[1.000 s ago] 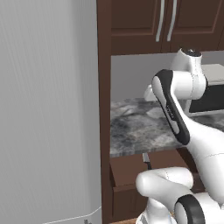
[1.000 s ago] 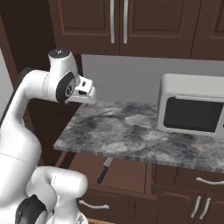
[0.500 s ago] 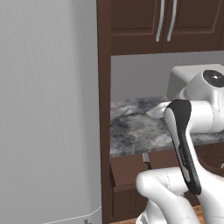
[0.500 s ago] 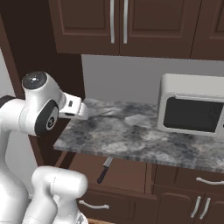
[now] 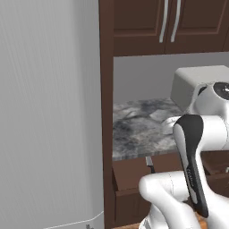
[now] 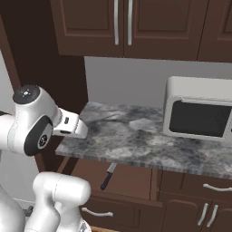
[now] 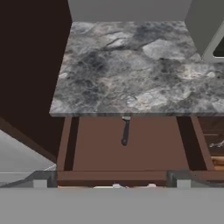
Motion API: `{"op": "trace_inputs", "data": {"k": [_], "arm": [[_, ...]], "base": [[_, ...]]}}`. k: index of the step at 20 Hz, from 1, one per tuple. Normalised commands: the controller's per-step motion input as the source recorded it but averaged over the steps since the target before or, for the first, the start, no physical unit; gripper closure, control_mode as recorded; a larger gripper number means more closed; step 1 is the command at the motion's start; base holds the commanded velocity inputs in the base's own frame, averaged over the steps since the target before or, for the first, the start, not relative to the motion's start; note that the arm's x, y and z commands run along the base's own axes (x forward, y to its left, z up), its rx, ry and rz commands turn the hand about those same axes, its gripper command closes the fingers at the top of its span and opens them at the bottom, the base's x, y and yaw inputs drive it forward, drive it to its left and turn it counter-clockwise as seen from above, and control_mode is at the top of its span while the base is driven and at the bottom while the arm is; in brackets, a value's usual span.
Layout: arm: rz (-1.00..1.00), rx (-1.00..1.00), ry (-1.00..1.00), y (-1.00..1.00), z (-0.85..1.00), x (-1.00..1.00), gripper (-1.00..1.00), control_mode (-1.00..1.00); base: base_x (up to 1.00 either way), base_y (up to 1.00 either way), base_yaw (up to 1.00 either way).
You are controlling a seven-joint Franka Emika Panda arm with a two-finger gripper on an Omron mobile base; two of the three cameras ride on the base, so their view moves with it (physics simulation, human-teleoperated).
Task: Pick up the knife from the drawer and place it on the cutting board. Then place the meat from the plate to the cutting board.
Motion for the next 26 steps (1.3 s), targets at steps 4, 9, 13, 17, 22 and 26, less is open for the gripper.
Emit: {"op": "trace_inputs", "data": {"k": [4, 9, 13, 17, 22, 26], "arm": [[0.0, 0.0, 0.33, 0.0, 0.0, -0.12, -1.0, -1.0], [0.0, 0.0, 0.06, 0.0, -0.02, -0.39, -1.0, -1.0], [0.0, 0.0, -0.07, 0.0, -0.19, -0.7, -1.0, -1.0], [0.0, 0.0, 0.01, 0.0, -0.19, -0.1, -1.0, -1.0], [0.0, 0.0, 0.0, 0.0, 0.0, 0.0, -1.0, 1.0], [0.0, 0.0, 0.0, 0.0, 0.0, 0.0, -1.0, 1.0]], "base": [[0.0, 0.0, 0.0], [0.0, 0.0, 0.0], [0.0, 0.0, 0.0], [0.0, 0.0, 0.0], [-0.14, -0.41, 0.0], [-0.72, -1.0, 0.02]]}}
